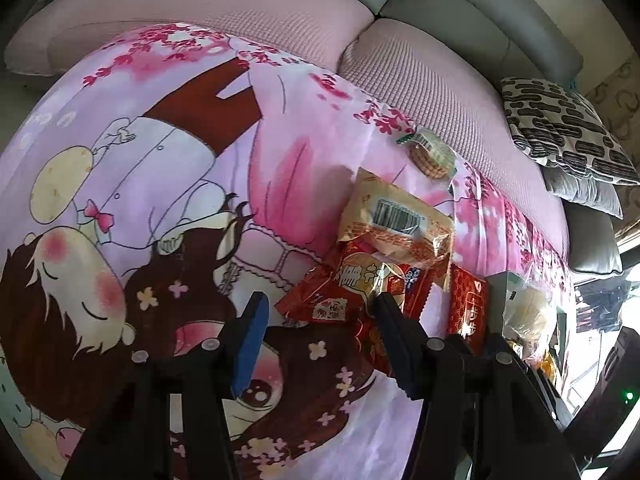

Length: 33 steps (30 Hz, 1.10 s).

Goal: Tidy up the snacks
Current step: 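Grasp the red cartoon snack bag with the left gripper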

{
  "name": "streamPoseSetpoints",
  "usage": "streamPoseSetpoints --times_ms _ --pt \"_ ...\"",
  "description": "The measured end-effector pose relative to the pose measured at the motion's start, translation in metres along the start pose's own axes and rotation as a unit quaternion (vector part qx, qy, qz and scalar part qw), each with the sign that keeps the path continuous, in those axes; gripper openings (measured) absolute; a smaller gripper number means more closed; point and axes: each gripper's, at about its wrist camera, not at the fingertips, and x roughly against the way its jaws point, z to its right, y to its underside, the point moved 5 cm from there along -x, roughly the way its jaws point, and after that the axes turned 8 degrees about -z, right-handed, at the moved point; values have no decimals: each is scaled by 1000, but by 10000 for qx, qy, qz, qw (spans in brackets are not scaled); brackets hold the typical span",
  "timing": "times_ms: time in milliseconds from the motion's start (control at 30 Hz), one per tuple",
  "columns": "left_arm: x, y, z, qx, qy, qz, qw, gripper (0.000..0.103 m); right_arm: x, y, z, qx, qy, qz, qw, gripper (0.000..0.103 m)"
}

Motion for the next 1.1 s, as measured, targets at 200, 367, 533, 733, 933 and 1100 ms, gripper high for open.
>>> streamPoseSetpoints --times_ms 200,367,533,733,933,1100 --pt "5 0 -8 70 -76 -21 9999 60 -9 -9 -2 84 293 -13 9995 67" --pt "5 1 -7 42 -67 -58 10000 60 -19 -22 -5 239 427 -25 9988 67" --pt "6 1 -7 45 -54 -74 9999 60 -26 -32 -5 313 566 -44 9979 68" --pt "7 1 -7 55 -36 -75 10000 60 -30 -29 -6 168 112 -195 9996 69" --pt "7 0 -6 59 -23 -79 9999 60 -25 -24 -7 56 -235 -162 9996 69" --pt "11 -1 -4 59 18 -50 10000 60 -15 -11 -11 94 -508 -144 9986 69"
